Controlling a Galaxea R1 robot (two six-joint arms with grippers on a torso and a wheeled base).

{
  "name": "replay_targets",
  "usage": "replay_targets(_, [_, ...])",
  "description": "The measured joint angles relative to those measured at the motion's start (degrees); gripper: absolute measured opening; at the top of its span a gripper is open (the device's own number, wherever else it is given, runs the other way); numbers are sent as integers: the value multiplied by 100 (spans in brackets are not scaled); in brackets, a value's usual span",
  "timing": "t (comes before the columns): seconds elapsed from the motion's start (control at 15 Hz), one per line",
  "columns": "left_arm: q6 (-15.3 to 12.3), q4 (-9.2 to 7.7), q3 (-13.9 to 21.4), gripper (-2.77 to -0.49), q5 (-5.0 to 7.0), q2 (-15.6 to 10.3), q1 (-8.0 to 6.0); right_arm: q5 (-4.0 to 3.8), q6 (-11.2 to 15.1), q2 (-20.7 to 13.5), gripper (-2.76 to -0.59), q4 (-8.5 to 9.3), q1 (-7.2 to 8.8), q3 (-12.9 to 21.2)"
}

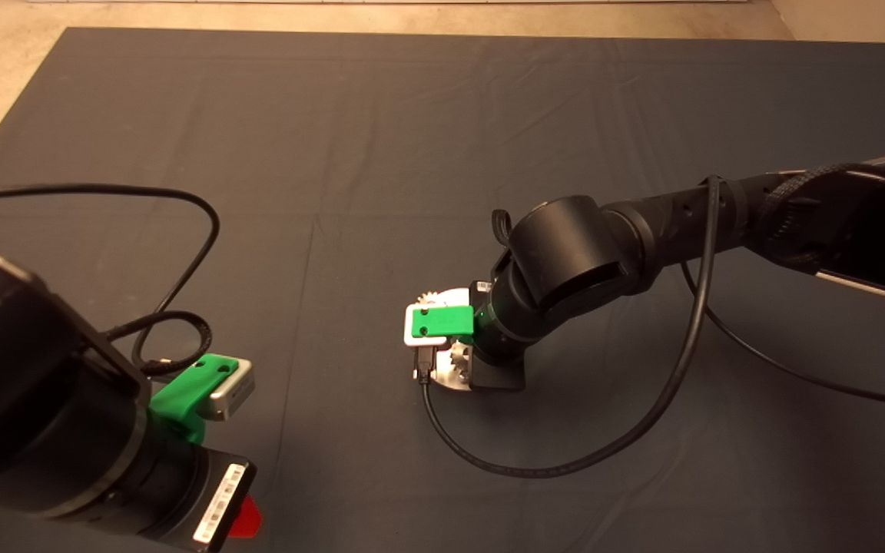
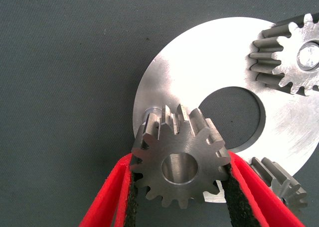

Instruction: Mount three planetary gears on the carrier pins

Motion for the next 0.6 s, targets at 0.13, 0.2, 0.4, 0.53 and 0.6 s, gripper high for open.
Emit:
replay_targets(0.13, [0,0,0,-151,2,0,0,0,0,0,-231,43,0,0])
replay_targets(0.2, [0,0,0,-151,2,0,1,0,0,0,-231,80,0,0])
replay_targets(0.4, [0,0,0,-151,2,0,0,-2,0,0,-232,168,0,0])
replay_targets(0.53, [0,0,0,-151,1,0,0,-1,0,0,-232,190,0,0])
replay_targets(0.6, [0,0,0,-151,0,0,0,-2,0,0,-232,200,0,0])
